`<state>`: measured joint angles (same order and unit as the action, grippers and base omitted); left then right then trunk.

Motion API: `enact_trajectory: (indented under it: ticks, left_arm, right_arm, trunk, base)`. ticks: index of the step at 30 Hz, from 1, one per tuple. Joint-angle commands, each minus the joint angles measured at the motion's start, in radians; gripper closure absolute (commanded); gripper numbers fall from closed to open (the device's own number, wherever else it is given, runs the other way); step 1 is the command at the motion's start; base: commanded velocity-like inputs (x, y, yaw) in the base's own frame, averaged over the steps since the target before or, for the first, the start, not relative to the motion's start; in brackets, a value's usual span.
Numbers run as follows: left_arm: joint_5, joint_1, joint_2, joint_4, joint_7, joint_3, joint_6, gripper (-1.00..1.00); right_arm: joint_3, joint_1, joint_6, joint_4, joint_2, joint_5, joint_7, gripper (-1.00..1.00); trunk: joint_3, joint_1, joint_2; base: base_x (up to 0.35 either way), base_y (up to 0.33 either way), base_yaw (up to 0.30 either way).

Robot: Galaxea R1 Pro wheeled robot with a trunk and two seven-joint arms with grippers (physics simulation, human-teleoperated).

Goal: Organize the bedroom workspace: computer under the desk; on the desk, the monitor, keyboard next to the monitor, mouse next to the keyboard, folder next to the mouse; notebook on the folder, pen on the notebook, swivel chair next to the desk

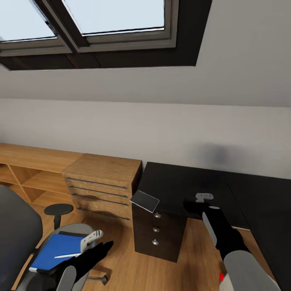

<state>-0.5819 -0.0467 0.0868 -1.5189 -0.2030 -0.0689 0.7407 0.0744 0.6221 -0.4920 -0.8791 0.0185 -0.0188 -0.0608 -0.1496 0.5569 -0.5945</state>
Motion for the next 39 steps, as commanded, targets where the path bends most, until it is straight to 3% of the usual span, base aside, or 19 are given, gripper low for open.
enact_trajectory:
  ticks: [1, 6, 8, 11, 17, 18, 21, 22, 29, 35, 39]
  left_arm:
    - [-0.011, -0.001, 0.001, -0.001, -0.008, -0.001, 0.005, -1.0]
    - [-0.011, -0.001, 0.0, 0.07, -0.008, 0.006, 0.005, -1.0]
    - [0.028, -0.001, -0.001, 0.204, -0.003, 0.019, 0.0, -1.0]
    - [0.077, -0.001, -0.001, 0.259, 0.0, 0.023, -0.002, -1.0]
    - [0.109, 0.0, -0.003, 0.332, 0.003, 0.024, -0.018, -1.0]
    - [0.121, 0.001, -0.014, 0.501, 0.005, 0.033, -0.16, -1.0]
    - [0.154, 0.001, -0.026, 0.594, 0.006, 0.06, -0.258, -1.0]
    - [0.2, 0.001, -0.047, 0.663, 0.008, 0.085, -0.362, -1.0]
    - [0.211, 0.001, -0.051, 0.72, 0.005, 0.093, -0.387, -1.0]
    - [0.212, 0.001, -0.051, 0.726, 0.004, 0.093, -0.389, -1.0]
    - [0.212, 0.001, -0.05, 0.727, 0.004, 0.093, -0.389, -1.0]
  right_arm:
    - [0.002, 0.001, -0.005, -0.001, 0.0, 0.001, -0.004, 1.0]
    - [0.003, 0.001, -0.005, -0.001, 0.0, 0.001, -0.004, 1.0]
    - [0.031, 0.001, -0.005, -0.002, 0.002, 0.0, -0.003, 1.0]
    - [0.04, 0.0, -0.006, -0.016, 0.001, 0.0, -0.003, 1.0]
    - [0.046, -0.003, -0.04, -0.05, 0.001, 0.0, -0.002, 1.0]
    - [0.05, -0.004, -0.052, -0.062, 0.0, 0.0, -0.001, 1.0]
    - [0.052, -0.004, -0.054, -0.064, 0.0, 0.0, 0.0, 1.0]
    - [0.069, -0.004, -0.055, -0.066, 0.0, 0.0, 0.001, 1.0]
    - [0.085, -0.004, -0.048, -0.06, -0.003, 0.0, 0.002, 1.0]
    - [0.159, -0.004, -0.044, -0.058, -0.004, 0.002, 0.0, 1.0]
    - [0.177, -0.004, -0.043, -0.055, -0.005, 0.001, 0.001, 1.0]
  trunk:
    - [0.001, -0.004, 0.006]
    - [0.019, -0.023, 0.041]
    - [0.027, -0.03, 0.055]
    - [0.039, -0.042, 0.076]
    - [0.059, -0.065, 0.118]
    - [0.062, -0.069, 0.125]
    - [0.072, -0.08, 0.146]
    - [0.075, -0.084, 0.153]
    - [0.099, -0.107, 0.195]
    - [0.105, -0.107, 0.195]
    - [0.109, -0.107, 0.195]
  base:
    - [-0.006, 0.0, 0.0]
    - [-0.001, 0.0, -0.065]
    - [0.0, 0.0, -0.24]
    - [0.0, 0.0, -0.249]
    - [0.0, 0.0, -0.169]
    - [0.0, 0.0, -0.015]
    - [0.0, 0.0, -0.008]
    - [0.0, 0.0, -0.001]
    - [0.0, 0.0, -0.174]
    - [0.0, 0.0, -0.237]
    - [0.0, 0.0, -0.242]
